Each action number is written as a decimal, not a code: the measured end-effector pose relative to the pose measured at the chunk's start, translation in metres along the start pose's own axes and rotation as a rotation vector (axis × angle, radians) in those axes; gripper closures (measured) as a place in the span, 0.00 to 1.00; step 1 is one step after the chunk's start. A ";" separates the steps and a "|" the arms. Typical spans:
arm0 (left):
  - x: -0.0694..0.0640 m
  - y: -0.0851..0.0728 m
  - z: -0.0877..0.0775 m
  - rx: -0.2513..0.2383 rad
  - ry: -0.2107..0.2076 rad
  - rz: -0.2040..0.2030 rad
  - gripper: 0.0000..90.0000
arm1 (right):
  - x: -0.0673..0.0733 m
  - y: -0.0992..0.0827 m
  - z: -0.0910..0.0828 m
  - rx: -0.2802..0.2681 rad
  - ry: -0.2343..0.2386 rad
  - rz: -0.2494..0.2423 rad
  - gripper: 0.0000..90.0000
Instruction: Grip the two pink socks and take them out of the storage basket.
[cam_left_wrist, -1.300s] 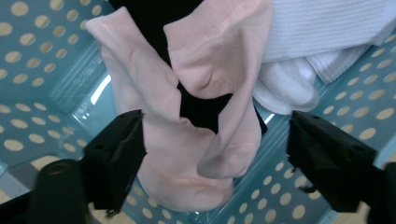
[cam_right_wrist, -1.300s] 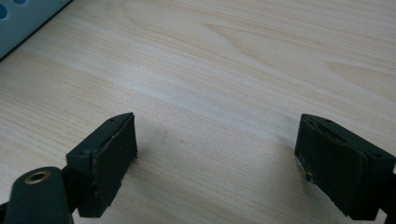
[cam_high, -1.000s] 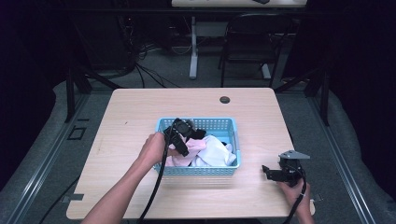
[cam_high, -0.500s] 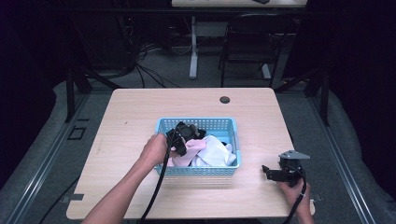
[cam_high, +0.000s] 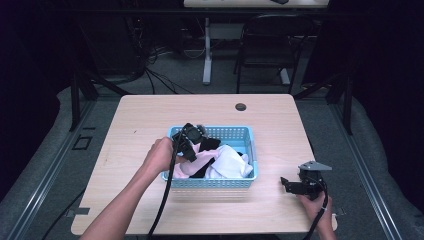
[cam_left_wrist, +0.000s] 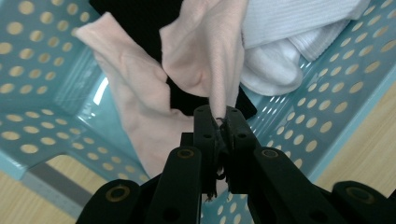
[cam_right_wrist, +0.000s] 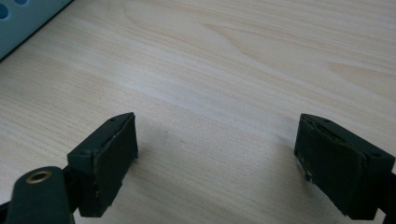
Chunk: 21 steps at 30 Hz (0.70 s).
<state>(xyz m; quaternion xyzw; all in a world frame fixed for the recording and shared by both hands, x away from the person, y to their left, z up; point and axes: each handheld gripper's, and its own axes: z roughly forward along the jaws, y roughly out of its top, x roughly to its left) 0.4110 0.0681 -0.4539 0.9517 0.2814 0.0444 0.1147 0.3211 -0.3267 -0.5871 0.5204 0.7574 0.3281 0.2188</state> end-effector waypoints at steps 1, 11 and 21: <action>0.001 -0.001 -0.003 -0.007 -0.001 -0.002 0.95 | 0.000 0.000 0.000 0.000 0.000 0.000 0.14; 0.011 -0.005 -0.035 -0.048 0.029 -0.018 0.96 | 0.000 0.000 0.000 -0.001 -0.001 0.002 0.14; 0.022 -0.014 -0.062 -0.088 0.056 -0.050 0.96 | 0.000 0.000 0.000 -0.001 0.000 0.000 0.14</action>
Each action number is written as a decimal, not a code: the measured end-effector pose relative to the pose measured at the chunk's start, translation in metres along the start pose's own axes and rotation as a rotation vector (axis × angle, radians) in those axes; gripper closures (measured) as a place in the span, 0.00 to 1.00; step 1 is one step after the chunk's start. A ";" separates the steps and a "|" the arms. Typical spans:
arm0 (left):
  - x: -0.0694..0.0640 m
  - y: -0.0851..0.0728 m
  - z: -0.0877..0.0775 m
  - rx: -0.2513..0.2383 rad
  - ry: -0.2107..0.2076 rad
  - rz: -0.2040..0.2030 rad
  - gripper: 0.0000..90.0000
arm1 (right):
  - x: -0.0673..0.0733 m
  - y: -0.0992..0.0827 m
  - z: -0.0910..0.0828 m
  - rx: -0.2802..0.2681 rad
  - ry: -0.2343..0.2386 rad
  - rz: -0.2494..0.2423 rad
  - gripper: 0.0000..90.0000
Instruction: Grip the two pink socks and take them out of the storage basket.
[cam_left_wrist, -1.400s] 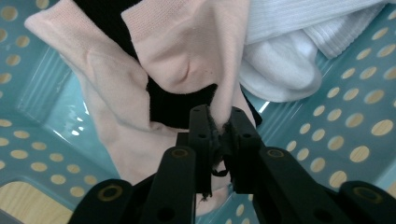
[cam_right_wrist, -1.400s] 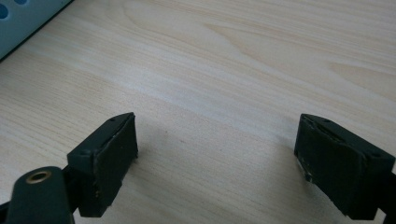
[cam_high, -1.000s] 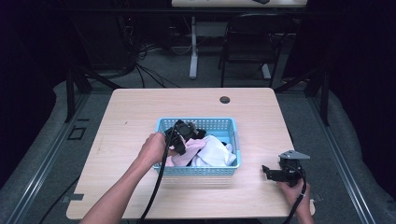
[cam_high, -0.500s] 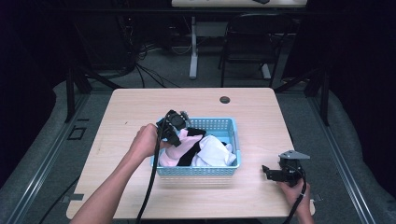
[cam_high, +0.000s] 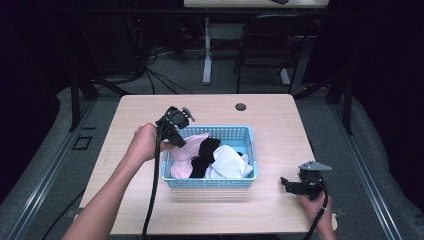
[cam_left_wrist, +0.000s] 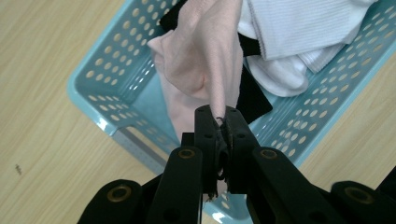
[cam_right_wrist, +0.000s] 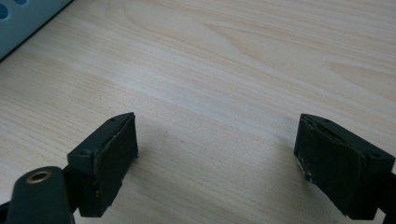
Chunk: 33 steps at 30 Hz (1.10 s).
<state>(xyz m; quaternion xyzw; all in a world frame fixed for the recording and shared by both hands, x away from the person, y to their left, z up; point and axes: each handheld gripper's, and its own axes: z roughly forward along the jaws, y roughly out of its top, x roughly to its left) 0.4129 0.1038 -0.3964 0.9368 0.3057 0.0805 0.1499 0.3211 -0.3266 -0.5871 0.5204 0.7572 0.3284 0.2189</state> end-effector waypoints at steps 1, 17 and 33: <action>0.002 -0.001 -0.003 -0.005 0.003 -0.005 0.96 | 0.000 0.000 0.000 -0.001 -0.001 0.001 0.14; 0.039 -0.048 -0.043 -0.055 0.061 -0.119 0.96 | 0.000 0.000 0.000 0.000 -0.002 0.001 0.14; 0.067 -0.092 -0.057 -0.050 0.089 -0.229 0.96 | 0.000 0.000 0.000 -0.001 -0.003 0.002 0.14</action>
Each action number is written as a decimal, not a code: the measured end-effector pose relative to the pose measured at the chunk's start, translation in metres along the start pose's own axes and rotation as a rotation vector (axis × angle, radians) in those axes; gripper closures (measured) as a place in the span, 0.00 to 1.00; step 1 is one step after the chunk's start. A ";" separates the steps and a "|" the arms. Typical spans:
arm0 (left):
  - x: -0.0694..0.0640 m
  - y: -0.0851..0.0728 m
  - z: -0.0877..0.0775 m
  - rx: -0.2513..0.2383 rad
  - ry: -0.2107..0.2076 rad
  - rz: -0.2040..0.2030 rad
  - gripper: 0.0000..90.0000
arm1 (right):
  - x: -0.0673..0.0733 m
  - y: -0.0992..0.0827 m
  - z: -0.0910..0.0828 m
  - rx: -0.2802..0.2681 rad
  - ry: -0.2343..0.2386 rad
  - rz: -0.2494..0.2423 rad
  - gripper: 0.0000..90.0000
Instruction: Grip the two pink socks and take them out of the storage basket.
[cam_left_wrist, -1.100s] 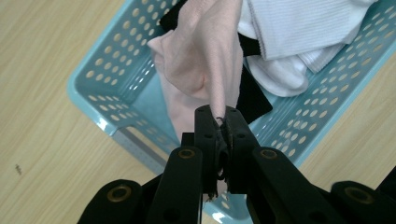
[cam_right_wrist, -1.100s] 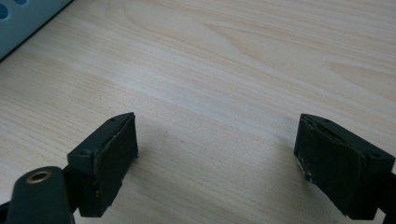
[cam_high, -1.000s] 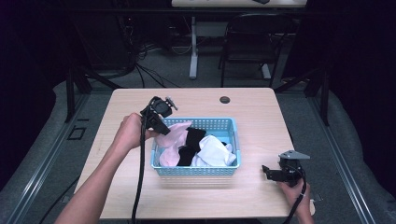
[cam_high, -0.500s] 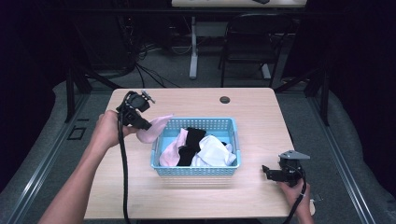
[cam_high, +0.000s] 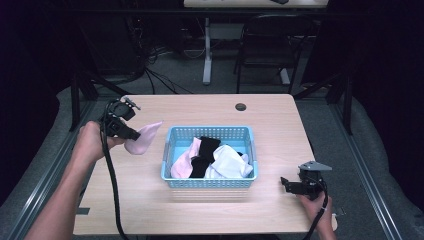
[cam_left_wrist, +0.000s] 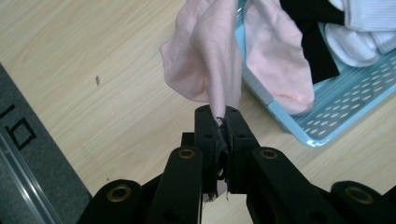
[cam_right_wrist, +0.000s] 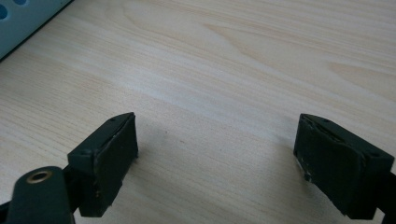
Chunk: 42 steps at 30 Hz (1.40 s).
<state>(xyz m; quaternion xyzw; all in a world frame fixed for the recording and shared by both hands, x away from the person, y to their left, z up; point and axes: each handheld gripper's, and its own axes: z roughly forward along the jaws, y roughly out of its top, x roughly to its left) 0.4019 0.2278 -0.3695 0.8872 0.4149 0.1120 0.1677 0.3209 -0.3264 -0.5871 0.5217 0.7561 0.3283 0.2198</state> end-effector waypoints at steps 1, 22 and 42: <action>0.003 -0.003 -0.001 0.011 0.003 -0.008 0.96 | 0.000 0.000 0.000 0.001 0.001 -0.002 0.14; 0.034 -0.033 0.010 0.070 0.012 -0.087 0.96 | 0.000 0.000 0.000 -0.002 -0.001 0.001 0.14; 0.057 -0.054 0.053 0.150 -0.016 -0.157 0.96 | 0.000 0.000 0.000 -0.002 -0.003 0.002 0.15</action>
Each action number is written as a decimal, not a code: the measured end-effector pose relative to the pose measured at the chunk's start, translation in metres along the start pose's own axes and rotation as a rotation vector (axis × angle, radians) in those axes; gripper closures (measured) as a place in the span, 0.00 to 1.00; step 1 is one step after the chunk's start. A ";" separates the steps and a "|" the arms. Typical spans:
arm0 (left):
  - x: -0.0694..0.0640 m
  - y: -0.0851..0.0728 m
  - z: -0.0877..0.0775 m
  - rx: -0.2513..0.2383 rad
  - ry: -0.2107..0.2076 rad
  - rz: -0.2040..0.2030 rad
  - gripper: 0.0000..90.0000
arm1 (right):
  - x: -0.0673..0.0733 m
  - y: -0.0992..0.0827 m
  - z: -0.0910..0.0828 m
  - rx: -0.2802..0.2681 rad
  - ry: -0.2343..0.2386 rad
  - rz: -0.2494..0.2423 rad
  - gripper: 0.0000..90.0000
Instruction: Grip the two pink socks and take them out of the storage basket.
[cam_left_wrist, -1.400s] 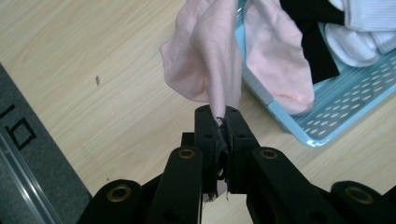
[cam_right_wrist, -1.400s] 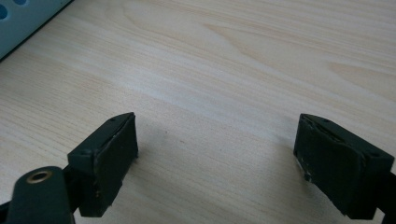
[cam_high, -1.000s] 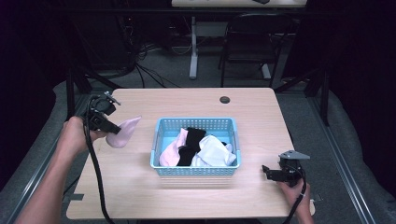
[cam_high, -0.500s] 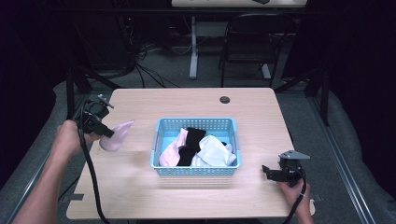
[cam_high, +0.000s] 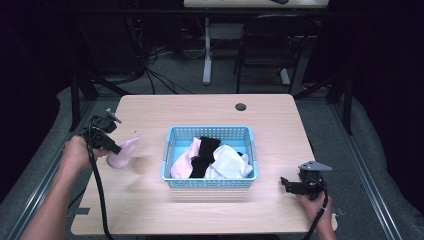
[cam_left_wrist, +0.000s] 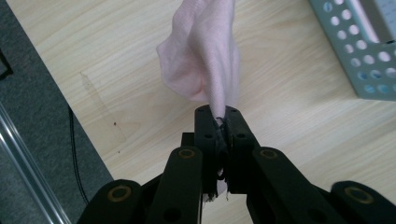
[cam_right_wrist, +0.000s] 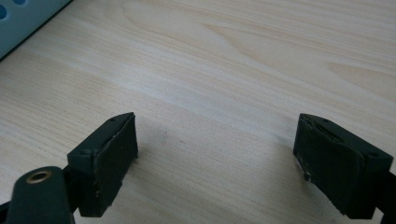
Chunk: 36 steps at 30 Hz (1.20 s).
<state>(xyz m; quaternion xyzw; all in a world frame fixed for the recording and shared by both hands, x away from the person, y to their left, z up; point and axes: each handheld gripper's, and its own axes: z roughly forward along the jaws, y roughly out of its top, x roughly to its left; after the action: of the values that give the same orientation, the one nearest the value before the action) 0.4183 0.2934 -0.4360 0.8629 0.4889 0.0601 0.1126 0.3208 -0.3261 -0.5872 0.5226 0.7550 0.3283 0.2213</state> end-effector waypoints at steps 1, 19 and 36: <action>0.001 0.000 0.003 0.003 0.004 -0.001 0.96 | 0.000 0.000 0.000 0.000 0.000 0.000 0.15; 0.018 -0.001 0.051 0.066 -0.031 -0.100 0.96 | 0.000 0.000 0.000 0.000 -0.001 -0.001 0.15; 0.020 0.008 0.069 0.064 -0.005 -0.159 0.53 | 0.000 0.000 0.000 0.000 0.000 -0.001 0.15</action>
<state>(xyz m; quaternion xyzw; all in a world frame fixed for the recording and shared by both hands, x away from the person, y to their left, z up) 0.4497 0.2977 -0.5009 0.8247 0.5573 0.0331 0.0905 0.3210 -0.3261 -0.5872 0.5222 0.7554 0.3282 0.2213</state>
